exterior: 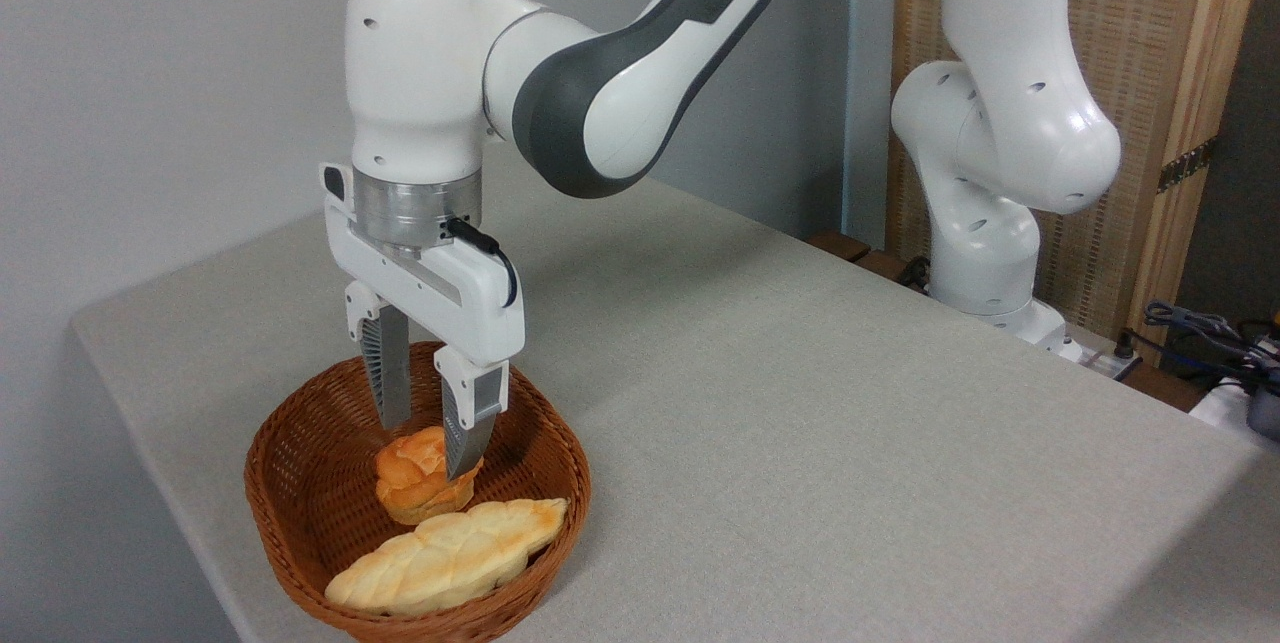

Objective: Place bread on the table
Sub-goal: 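Close the gripper fingers around the round orange bun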

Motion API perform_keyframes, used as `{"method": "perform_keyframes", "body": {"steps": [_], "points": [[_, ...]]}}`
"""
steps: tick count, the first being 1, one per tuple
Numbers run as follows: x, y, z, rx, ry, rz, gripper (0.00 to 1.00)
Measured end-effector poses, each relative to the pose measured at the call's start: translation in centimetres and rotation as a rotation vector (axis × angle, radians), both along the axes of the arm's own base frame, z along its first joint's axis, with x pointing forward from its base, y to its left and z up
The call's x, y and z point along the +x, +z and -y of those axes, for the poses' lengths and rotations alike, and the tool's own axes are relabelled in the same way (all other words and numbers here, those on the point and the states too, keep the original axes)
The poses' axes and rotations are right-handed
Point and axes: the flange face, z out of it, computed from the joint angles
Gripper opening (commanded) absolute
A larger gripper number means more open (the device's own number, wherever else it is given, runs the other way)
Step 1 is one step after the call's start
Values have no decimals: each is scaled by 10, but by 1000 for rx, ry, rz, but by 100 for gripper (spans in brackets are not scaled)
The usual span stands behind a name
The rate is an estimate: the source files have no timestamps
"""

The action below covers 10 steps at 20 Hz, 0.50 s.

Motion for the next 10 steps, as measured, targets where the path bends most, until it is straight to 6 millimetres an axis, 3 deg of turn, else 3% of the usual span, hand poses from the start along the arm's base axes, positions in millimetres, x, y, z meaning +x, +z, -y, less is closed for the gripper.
{"method": "perform_keyframes", "body": {"steps": [8,9,10], "points": [[1,-17,6,-1,-7,22,100],[0,-19,8,-1,-9,24,99],[0,-21,9,-1,-11,24,91]]}}
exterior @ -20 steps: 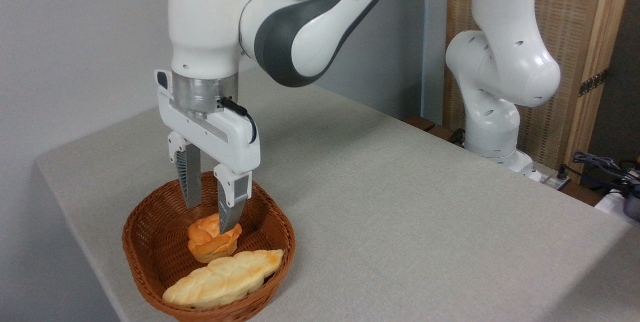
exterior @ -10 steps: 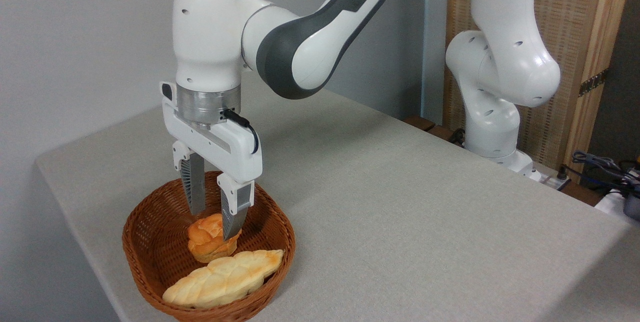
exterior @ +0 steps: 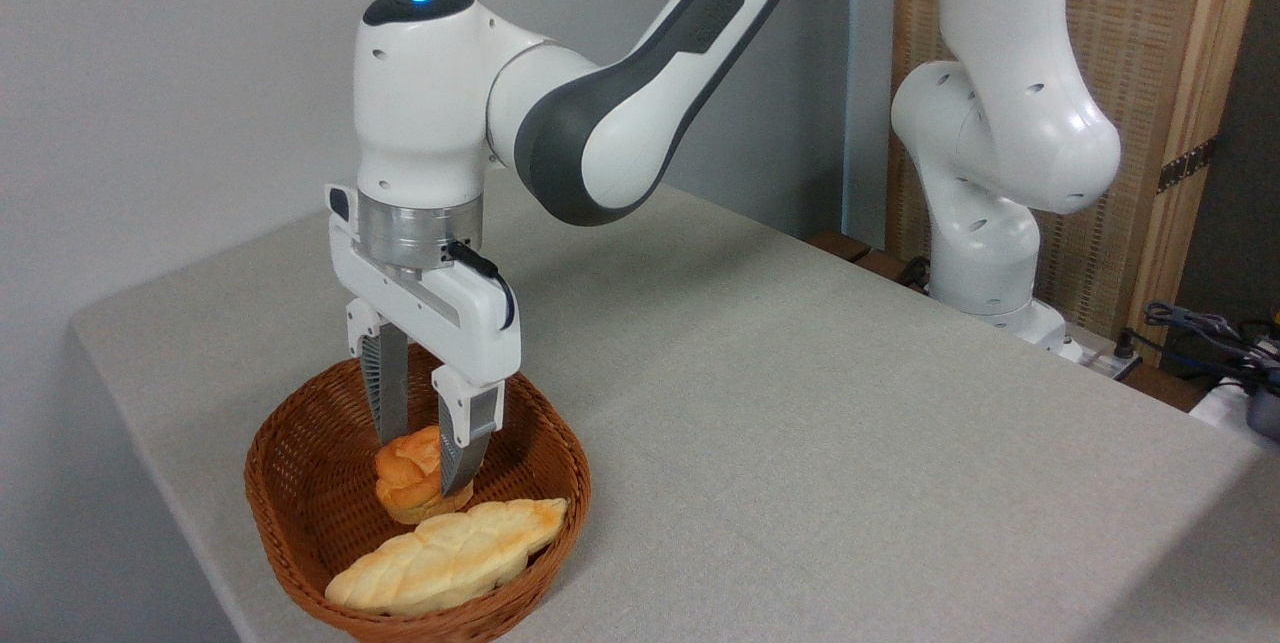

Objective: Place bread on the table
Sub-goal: 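Close the gripper fingers around the round orange bun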

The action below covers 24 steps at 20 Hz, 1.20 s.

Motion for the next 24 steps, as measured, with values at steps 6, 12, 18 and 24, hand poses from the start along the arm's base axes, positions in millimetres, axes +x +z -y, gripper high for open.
{"method": "perform_keyframes", "body": {"steps": [6,12,18,24], "points": [[-1,-5,1,1,-2,-1,59],[-1,-5,1,1,-1,-1,58],[-1,-5,1,0,-1,0,58],[-4,14,-4,-4,5,21,58]]}}
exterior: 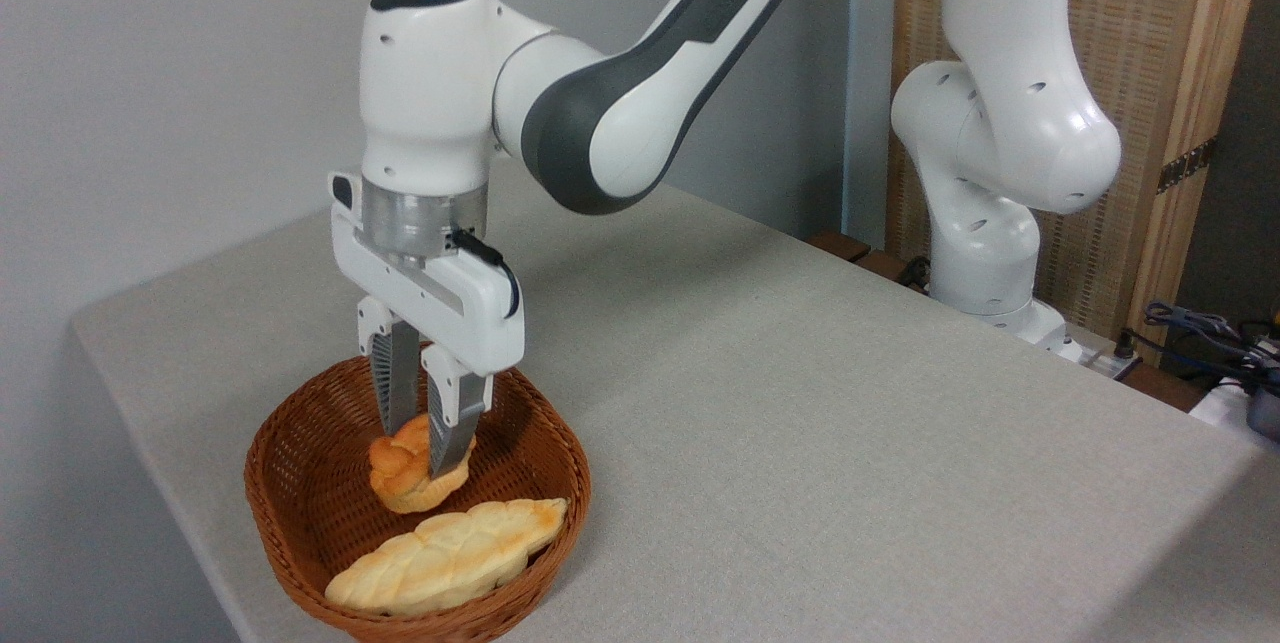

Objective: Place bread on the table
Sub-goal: 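Close the gripper fingers around the round orange bun, then lift the bun out of the basket and carry it beside the basket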

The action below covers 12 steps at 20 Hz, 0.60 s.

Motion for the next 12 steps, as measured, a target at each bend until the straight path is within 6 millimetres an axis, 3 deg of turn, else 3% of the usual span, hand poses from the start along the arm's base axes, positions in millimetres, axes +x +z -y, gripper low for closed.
{"method": "perform_keyframes", "body": {"steps": [7,12], "points": [[-19,49,-3,-10,-3,-14,59],[-64,105,16,-22,-59,-67,60]]}}
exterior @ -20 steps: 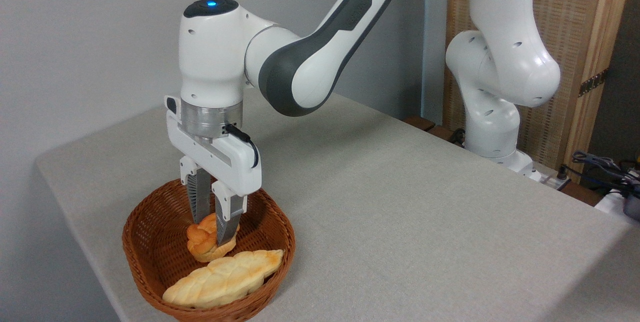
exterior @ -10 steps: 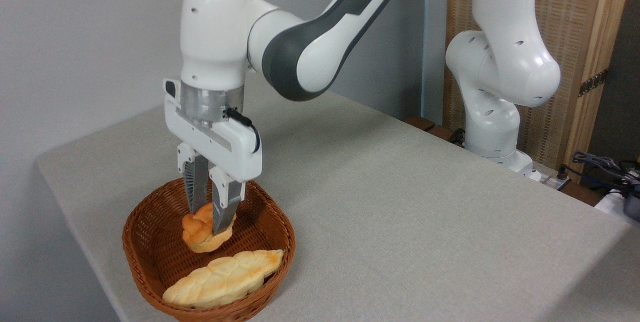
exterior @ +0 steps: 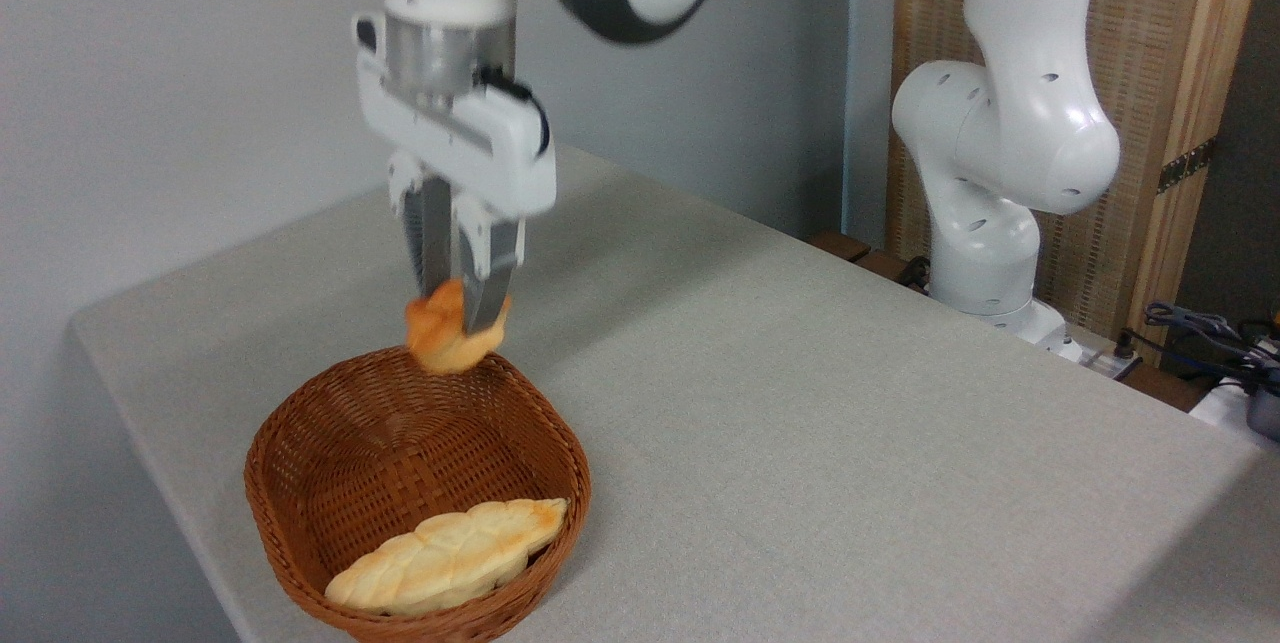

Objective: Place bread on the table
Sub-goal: 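Lift the bun out of the basket and carry it beside the basket, then lower the bun onto the table and open the gripper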

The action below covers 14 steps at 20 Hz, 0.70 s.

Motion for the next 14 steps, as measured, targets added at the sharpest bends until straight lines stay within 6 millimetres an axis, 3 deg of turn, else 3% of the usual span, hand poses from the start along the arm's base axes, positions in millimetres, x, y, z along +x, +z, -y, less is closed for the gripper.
{"method": "perform_keyframes", "body": {"steps": [2,4,8,12,14], "points": [[-25,16,13,1,-41,-10,60],[-51,14,31,5,-93,-27,60],[-90,-27,57,31,-206,-99,67],[-103,-73,54,76,-304,-176,97],[-105,-82,53,85,-322,-193,100]]}}
